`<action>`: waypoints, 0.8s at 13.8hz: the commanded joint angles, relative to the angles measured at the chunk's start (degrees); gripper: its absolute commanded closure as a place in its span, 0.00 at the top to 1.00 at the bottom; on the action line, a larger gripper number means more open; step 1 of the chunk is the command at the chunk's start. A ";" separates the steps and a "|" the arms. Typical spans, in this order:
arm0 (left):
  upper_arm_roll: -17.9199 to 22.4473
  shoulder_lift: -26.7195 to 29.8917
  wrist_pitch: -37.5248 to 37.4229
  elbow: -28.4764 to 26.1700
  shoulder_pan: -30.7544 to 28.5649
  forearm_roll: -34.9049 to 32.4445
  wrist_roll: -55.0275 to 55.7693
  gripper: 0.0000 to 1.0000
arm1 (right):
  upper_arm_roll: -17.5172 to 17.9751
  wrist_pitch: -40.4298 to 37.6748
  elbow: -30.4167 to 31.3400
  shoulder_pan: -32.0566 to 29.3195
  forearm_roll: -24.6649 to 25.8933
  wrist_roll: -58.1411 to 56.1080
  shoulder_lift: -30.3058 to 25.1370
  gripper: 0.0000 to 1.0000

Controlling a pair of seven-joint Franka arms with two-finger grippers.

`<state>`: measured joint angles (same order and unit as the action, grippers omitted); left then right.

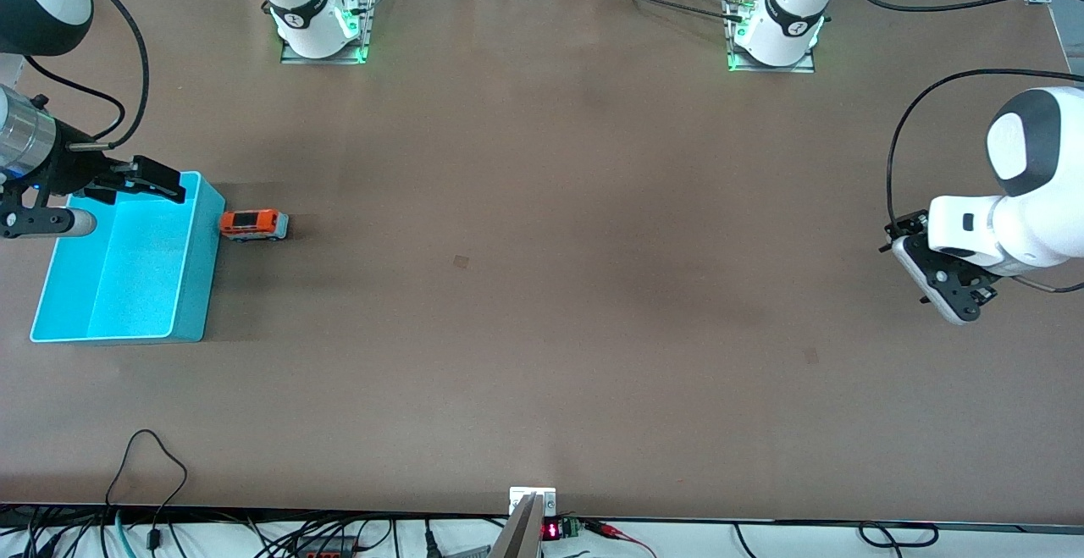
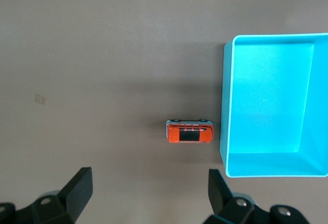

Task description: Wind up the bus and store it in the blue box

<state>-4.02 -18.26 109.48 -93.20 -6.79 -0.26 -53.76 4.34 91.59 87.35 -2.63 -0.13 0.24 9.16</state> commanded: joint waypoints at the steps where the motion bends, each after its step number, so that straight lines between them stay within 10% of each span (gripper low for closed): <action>1: 0.86 0.06 -2.25 4.68 0.81 0.35 12.66 1.00 | 0.14 -0.36 0.37 0.16 0.04 -0.50 -0.46 1.00; 6: 2.35 4.36 -5.14 6.53 3.70 0.61 41.91 1.00 | 0.32 -2.73 0.54 1.65 -0.05 -0.41 0.86 1.00; 11: 12.01 9.38 -10.50 6.45 11.26 7.35 54.36 1.00 | 0.14 -3.88 1.24 1.83 0.66 -16.19 2.35 1.00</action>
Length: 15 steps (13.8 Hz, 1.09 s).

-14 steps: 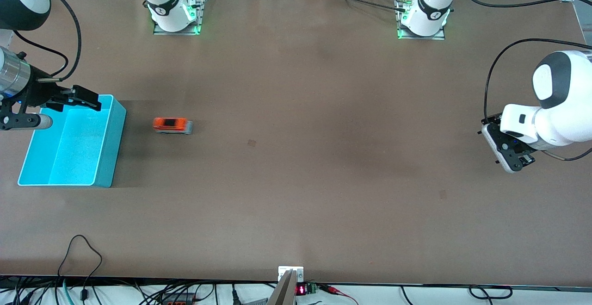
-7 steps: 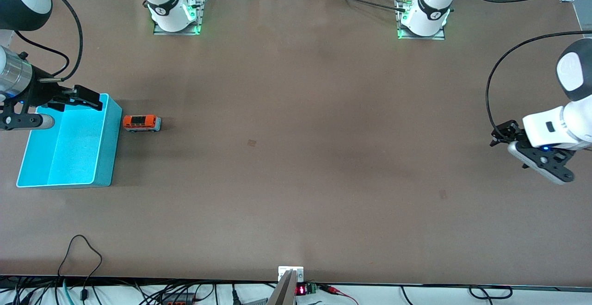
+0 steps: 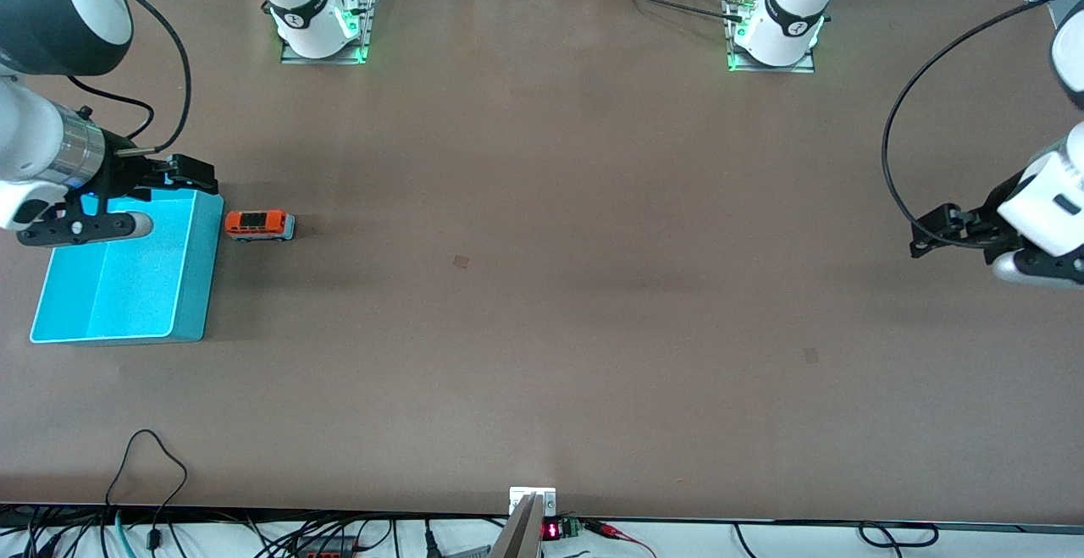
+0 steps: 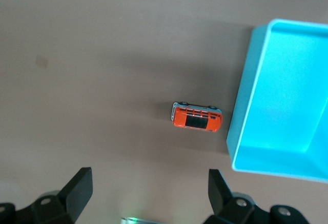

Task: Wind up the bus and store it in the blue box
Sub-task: 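Reach the right gripper over the bus beside the blue box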

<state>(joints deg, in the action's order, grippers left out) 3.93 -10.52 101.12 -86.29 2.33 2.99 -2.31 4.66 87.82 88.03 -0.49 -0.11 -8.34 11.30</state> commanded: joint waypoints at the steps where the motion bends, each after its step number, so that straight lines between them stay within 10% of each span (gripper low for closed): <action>1: 3.98 1.99 -3.03 -0.45 1.81 4.30 3.36 1.00 | -0.17 -0.11 2.39 -0.82 0.64 -8.96 -0.05 1.00; 8: -2.17 3.49 -2.86 -2.30 -2.94 -0.44 3.72 1.00 | 0.09 18.77 30.16 -4.52 0.55 -16.68 -11.12 1.00; 15: -4.72 6.12 -2.33 -5.11 -5.32 -0.62 5.83 1.00 | 0.09 39.06 45.03 -8.12 2.21 -48.38 -8.50 1.00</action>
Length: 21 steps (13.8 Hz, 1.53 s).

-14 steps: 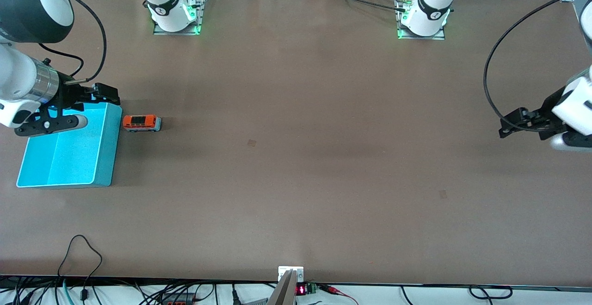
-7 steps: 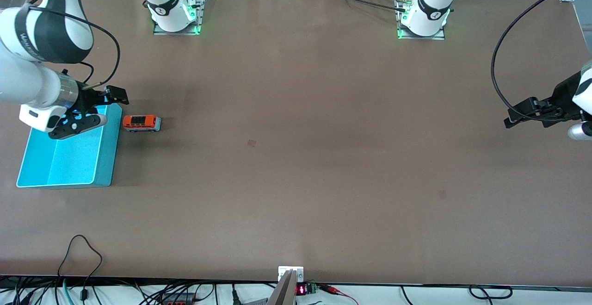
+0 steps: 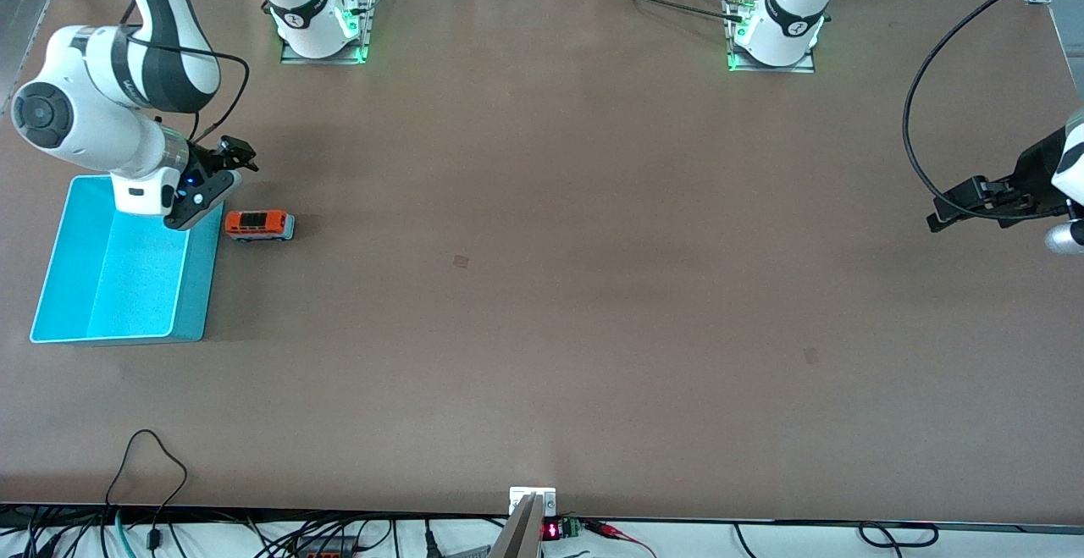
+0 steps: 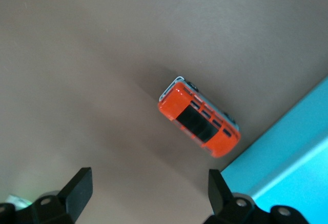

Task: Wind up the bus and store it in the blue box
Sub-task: 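Reach the right gripper over the bus beside the blue box, then lower the right gripper and grasp the orange bus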

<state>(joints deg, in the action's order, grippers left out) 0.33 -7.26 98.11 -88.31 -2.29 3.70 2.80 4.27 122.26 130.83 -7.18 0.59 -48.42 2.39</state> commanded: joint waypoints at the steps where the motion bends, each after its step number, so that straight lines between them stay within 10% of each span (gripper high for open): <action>1: -1.12 4.00 1.29 -4.75 -0.61 -1.33 0.20 1.00 | 0.48 7.96 3.10 -1.70 3.18 -12.44 1.29 1.00; 6: -1.56 6.91 2.18 -9.34 -0.61 -1.33 -2.70 1.00 | 0.48 26.69 8.38 -3.90 5.48 -28.98 6.74 1.00; 15: -1.74 6.91 -3.10 -6.00 -0.70 -1.33 -2.53 1.00 | 0.56 32.25 8.21 -3.81 5.57 -35.16 12.55 1.00; 21: -1.56 6.91 -1.08 -6.52 -0.52 -1.33 -2.53 1.00 | 0.83 32.25 8.12 -3.63 5.30 -34.46 12.55 0.06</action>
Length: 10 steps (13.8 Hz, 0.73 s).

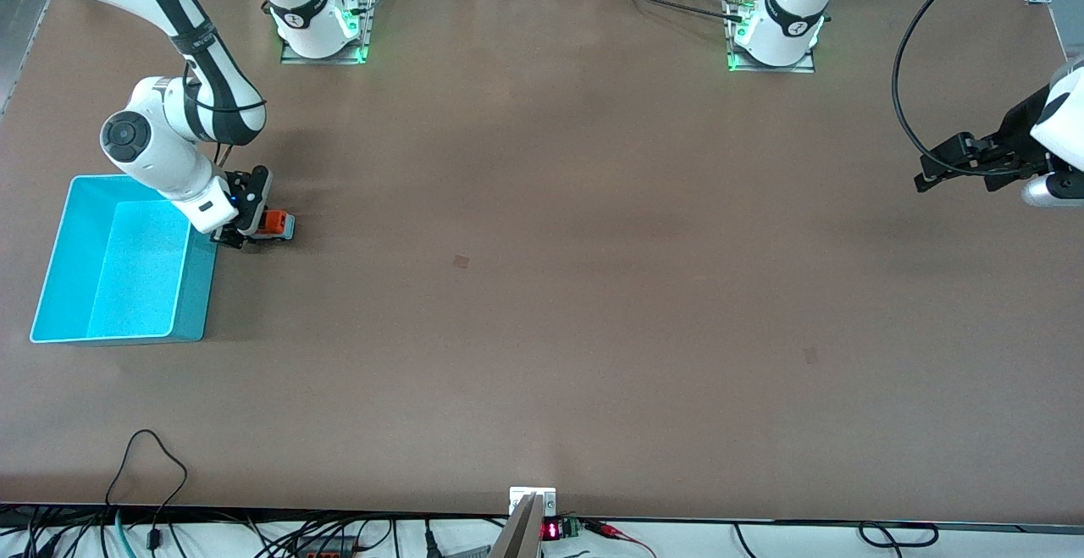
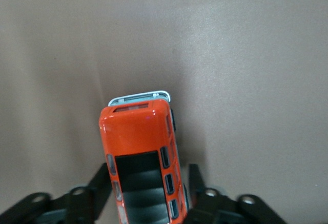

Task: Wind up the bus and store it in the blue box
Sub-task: 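Lower the right gripper and grasp the orange bus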

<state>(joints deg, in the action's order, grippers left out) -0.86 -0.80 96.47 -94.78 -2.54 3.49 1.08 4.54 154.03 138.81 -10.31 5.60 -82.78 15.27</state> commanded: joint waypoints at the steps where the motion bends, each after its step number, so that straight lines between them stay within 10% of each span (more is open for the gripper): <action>1: -0.46 0.45 0.21 -0.14 -0.27 -1.20 -0.82 1.00 | 0.56 0.48 0.14 -0.42 0.21 0.34 -0.42 0.00; 10: -0.46 0.36 0.47 -0.32 -0.71 -1.64 -0.82 1.00 | 3.46 -0.84 -5.21 -0.42 -0.32 34.58 -6.57 0.00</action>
<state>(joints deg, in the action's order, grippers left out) -0.86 -0.83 96.52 -94.84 -2.88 3.13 1.08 7.15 154.42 133.95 -10.28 5.46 -55.59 11.73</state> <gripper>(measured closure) 0.000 0.467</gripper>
